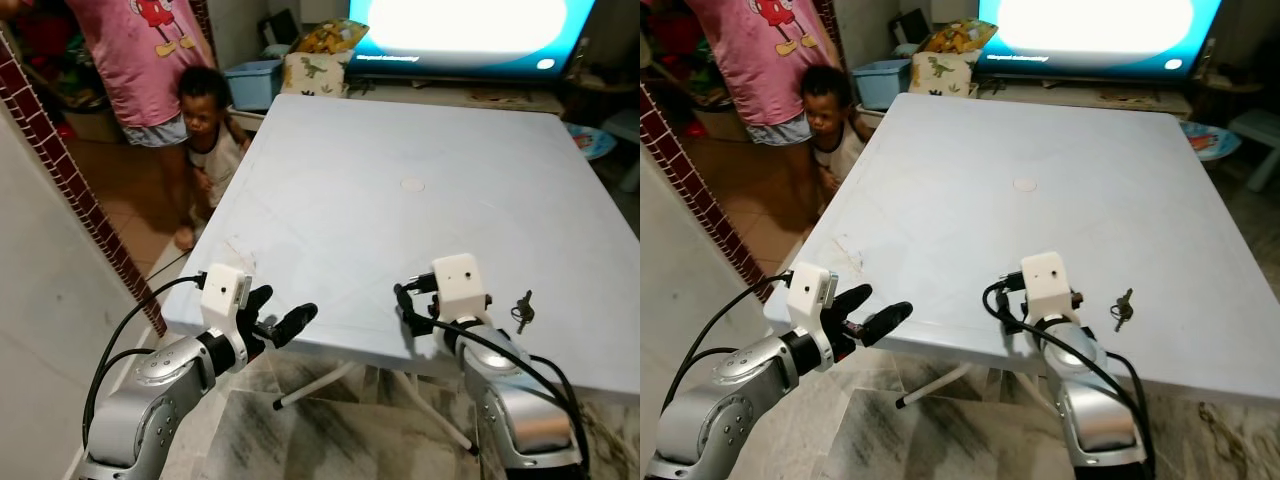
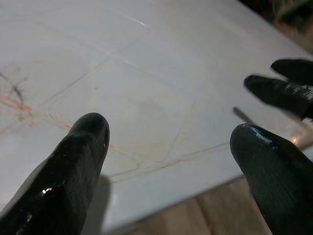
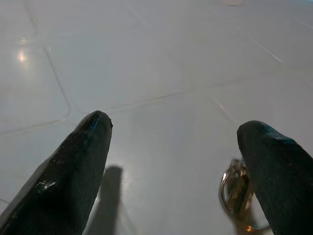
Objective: Hang keys on a hook
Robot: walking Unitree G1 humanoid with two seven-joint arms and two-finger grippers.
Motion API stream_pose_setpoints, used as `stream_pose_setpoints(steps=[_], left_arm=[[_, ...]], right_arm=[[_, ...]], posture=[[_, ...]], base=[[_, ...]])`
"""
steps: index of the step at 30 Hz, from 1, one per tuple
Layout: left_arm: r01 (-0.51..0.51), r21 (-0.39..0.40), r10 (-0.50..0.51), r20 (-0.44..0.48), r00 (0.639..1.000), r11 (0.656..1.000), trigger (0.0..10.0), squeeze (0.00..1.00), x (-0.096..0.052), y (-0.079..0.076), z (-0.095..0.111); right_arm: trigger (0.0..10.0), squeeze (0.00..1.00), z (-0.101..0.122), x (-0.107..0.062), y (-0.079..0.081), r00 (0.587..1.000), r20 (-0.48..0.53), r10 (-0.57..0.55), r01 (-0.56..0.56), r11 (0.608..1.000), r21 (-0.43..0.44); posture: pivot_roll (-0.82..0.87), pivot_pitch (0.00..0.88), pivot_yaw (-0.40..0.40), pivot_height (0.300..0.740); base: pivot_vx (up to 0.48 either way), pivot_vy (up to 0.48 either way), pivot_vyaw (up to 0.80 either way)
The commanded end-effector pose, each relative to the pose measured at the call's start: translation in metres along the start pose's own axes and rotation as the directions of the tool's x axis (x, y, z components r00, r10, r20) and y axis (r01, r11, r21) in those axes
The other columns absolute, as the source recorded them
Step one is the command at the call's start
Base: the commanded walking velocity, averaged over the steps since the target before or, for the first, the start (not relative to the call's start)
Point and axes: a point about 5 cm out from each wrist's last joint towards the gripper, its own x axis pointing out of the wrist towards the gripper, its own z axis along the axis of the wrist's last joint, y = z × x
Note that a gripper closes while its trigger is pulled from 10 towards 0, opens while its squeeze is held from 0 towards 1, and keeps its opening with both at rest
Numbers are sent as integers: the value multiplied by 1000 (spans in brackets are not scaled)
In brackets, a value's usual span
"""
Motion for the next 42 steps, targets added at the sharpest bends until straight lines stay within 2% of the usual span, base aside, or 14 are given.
stream_pose_setpoints(steps=[1,8,14,24,29,32,36,42], left_arm=[[10,5,-10,-1,1000,1000,10000,0,3,-4,2],[8,12,-8,-4,1000,1000,10000,0,4,-3,2],[15,14,-15,5,1000,1000,10000,0,5,-5,3],[41,14,-41,-8,999,999,10000,0,6,-13,-1],[42,-1,-42,24,999,999,10000,0,7,-20,-3],[48,-10,-47,47,998,999,10000,0,7,-28,-5],[106,-16,-106,25,994,994,10000,0,8,-43,-10],[142,11,-142,4,990,990,10000,0,8,-47,-11]], right_arm=[[10000,0,0,-2,-7,1000,-1,-23,23,1000,-2],[10000,0,0,-2,-6,1000,-1,-23,23,1000,-2],[10000,0,0,-2,-7,1000,0,-25,25,1000,-3],[10000,0,0,-2,-7,1000,2,-27,27,1000,-4],[10000,0,-2,-2,-10,999,4,-38,38,999,-18],[10000,0,-5,-2,-13,998,13,-58,59,996,-63],[10000,0,-9,1,-20,997,20,-70,71,992,-107],[10000,0,-12,8,-25,998,17,-63,64,993,-96]], posture=[[-3,42,32,740],[-8,44,34,740],[-8,44,35,740],[-8,44,36,740],[-8,44,36,740],[-8,44,36,740],[-1,44,29,740],[4,39,28,740]], base=[[0,405,-769],[0,398,-769],[0,0,-623],[0,0,0],[0,0,0],[0,0,0],[0,0,0],[0,0,0]])
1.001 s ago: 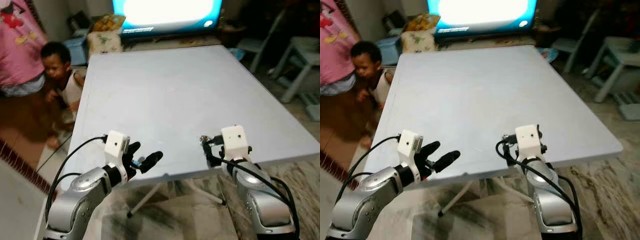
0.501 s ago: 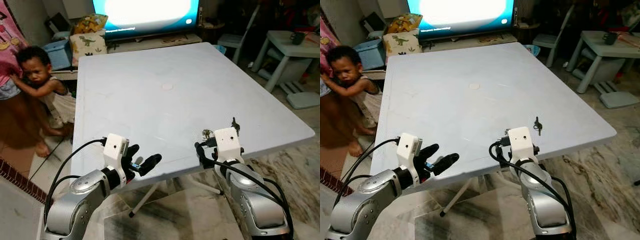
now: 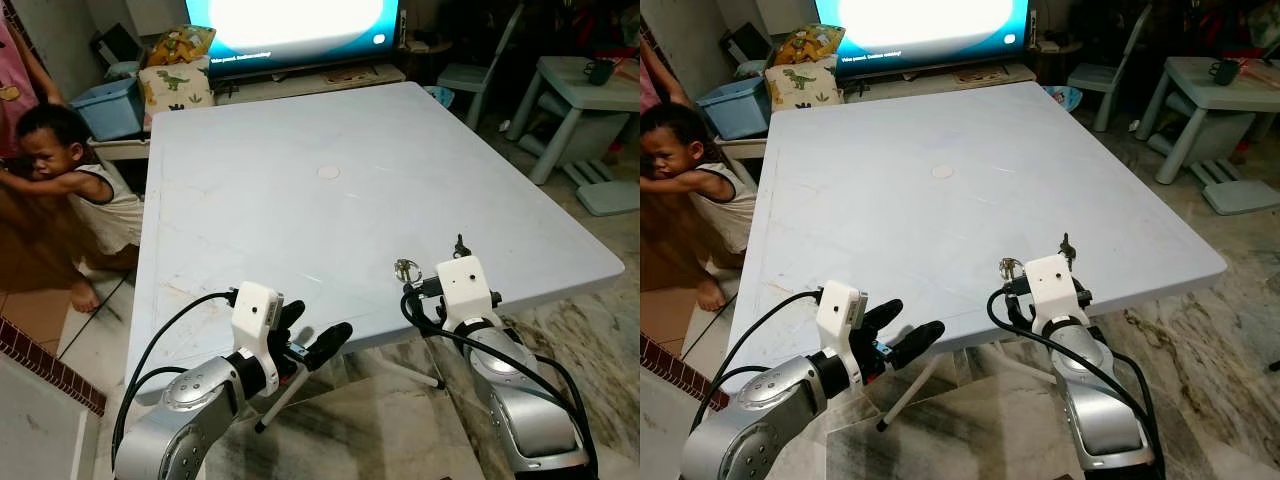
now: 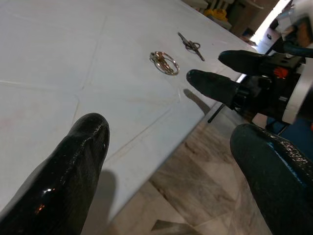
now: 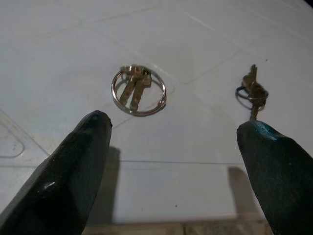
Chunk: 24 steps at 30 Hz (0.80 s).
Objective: Hang keys on a hook
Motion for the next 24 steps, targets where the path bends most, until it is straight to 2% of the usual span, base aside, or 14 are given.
stream_pose_setpoints(steps=[1,9,15,24], left_arm=[[5,20,-5,-2,1000,1000,10000,0,0,-2,2],[5,37,-6,2,1000,999,10000,0,-1,-2,3],[-2,39,1,4,1000,999,10000,0,-3,-1,4],[-2,48,3,-5,1000,999,10000,0,-6,0,5]], right_arm=[[10000,0,3,5,-2,1000,13,3,-3,1000,8],[10000,0,2,22,-10,1000,13,9,-10,1000,20],[10000,0,6,29,-8,999,23,36,-37,999,22],[10000,0,8,41,-5,995,54,84,-89,991,97]], posture=[[4,39,28,740],[12,40,34,740],[22,46,36,740],[36,59,52,740]], base=[[0,0,0],[0,0,0],[0,0,0],[0,0,0]])
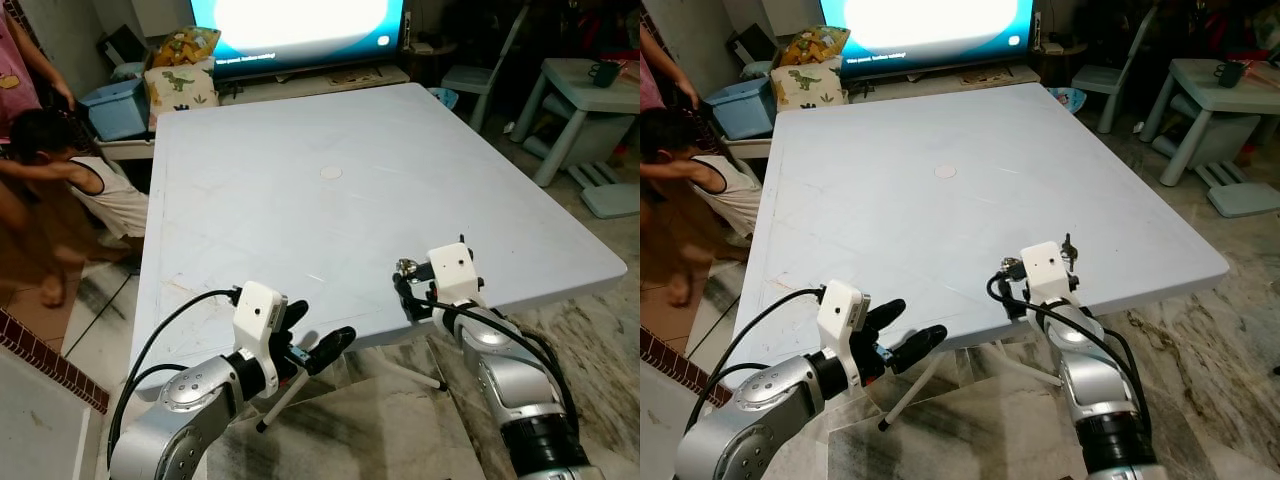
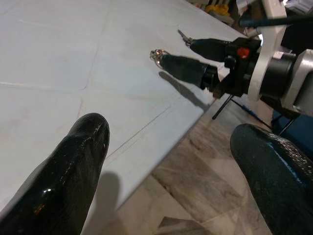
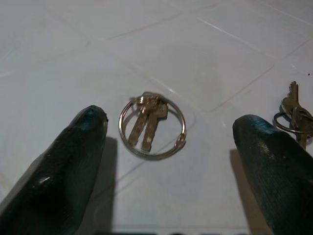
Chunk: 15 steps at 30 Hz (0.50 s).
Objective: Hang keys on a hook
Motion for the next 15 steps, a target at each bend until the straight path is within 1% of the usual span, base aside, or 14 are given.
stream_pose_setpoints(steps=[1,9,13,14,15], left_arm=[[-4,15,4,3,1000,1000,10000,0,-3,0,3],[-3,21,3,-7,1000,1000,10000,0,-5,0,3],[1,26,-1,-14,1000,1000,10000,0,-6,0,3],[2,29,-2,-16,1000,1000,10000,0,-6,0,3],[3,31,-3,-18,1000,1000,10000,0,-6,0,3]], right_arm=[[10000,0,3,2,-2,1000,16,8,-8,1000,28],[10000,0,-1,7,-3,1000,-3,1,-1,996,88],[9804,0,-6,8,2,999,-10,34,-32,994,106],[5137,0,-6,9,3,999,-10,38,-36,993,109],[2863,0,-5,9,5,999,-6,46,-45,993,113]], posture=[[36,59,52,740],[46,63,57,740],[49,66,63,740],[49,66,63,740],[50,66,65,740]], base=[[0,0,0],[0,0,0],[0,0,0],[0,0,0],[0,0,0]])
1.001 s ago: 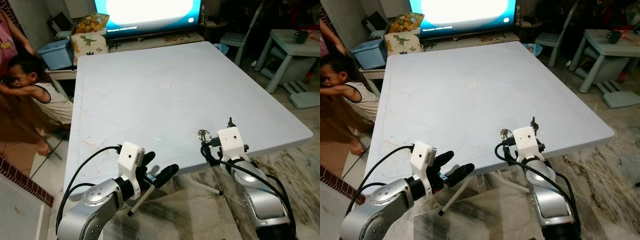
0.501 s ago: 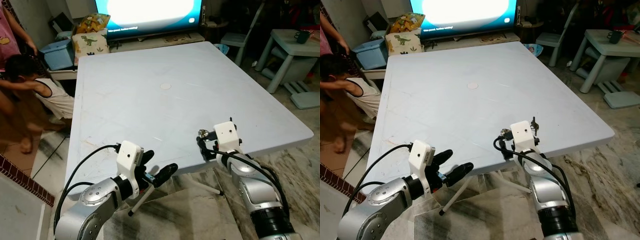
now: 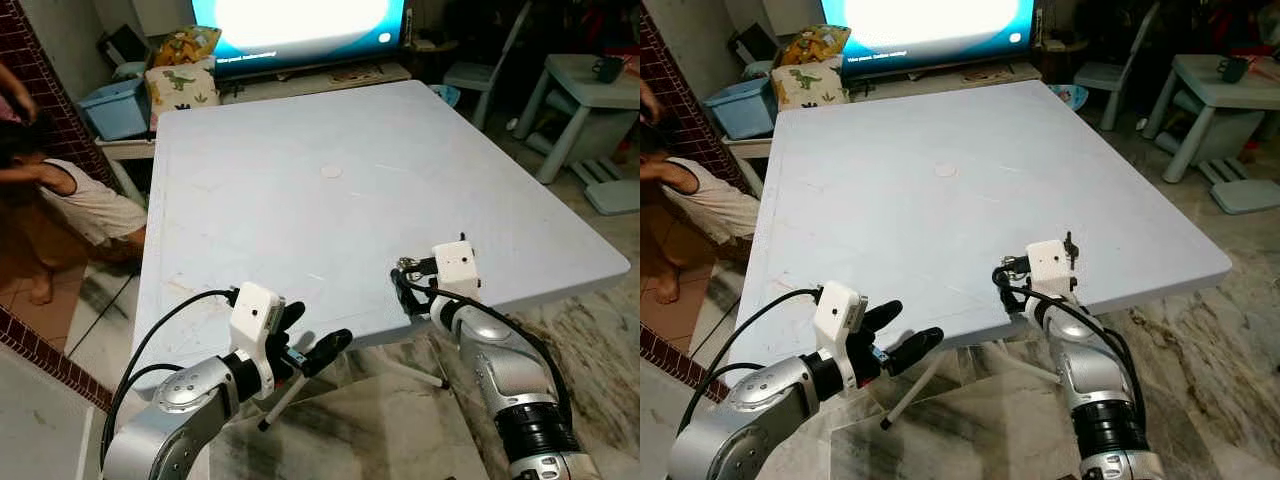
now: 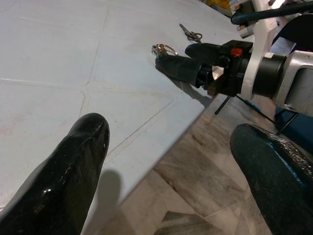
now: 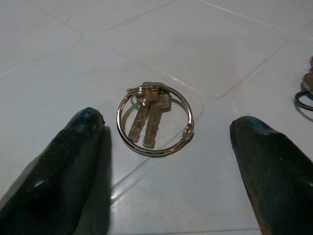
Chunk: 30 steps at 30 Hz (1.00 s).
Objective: Hang keys on a hook
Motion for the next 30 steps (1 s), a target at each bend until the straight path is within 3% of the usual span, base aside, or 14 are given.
stream_pose_setpoints(steps=[1,3,5,8,10,30], left_arm=[[3,18,-3,-5,1000,1000,10000,0,-3,0,2],[3,18,-3,-6,1000,1000,10000,0,-3,0,2],[3,19,-3,-7,1000,1000,10000,0,-3,0,2],[4,21,-3,-8,1000,1000,10000,0,-3,-1,2],[3,21,-3,-8,1000,1000,10000,0,-3,0,2],[5,25,-5,-12,1000,1000,10000,0,-2,-2,1]], right_arm=[[2863,0,2,3,5,1000,6,30,-30,999,15],[2745,0,2,3,6,999,7,33,-34,999,16],[1176,0,2,4,8,999,5,43,-43,999,17],[863,0,3,6,11,998,5,58,-58,998,13],[0,0,3,7,12,998,9,62,-62,998,11],[0,0,0,8,15,998,11,63,-63,998,3]], posture=[[50,66,65,740],[50,66,65,740],[51,65,65,740],[50,66,66,740],[50,66,66,740],[54,64,62,740]], base=[[0,0,0],[0,0,0],[0,0,0],[0,0,0],[0,0,0],[0,0,0]])
